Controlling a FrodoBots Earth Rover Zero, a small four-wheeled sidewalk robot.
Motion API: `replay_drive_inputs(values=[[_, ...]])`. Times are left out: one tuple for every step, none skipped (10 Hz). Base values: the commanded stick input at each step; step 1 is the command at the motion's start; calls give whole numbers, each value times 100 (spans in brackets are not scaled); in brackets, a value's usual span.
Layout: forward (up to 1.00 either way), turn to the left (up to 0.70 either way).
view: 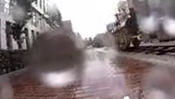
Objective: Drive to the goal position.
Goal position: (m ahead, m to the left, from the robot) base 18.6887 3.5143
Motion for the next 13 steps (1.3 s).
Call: replay_drive_inputs(values=[[70, 0], [70, 0], [70, 0], [70, 0], [70, 0], [70, 0], [70, 0], [70, 0], [70, 0], [70, 0], [70, 0], [70, 0], [70, 0]])
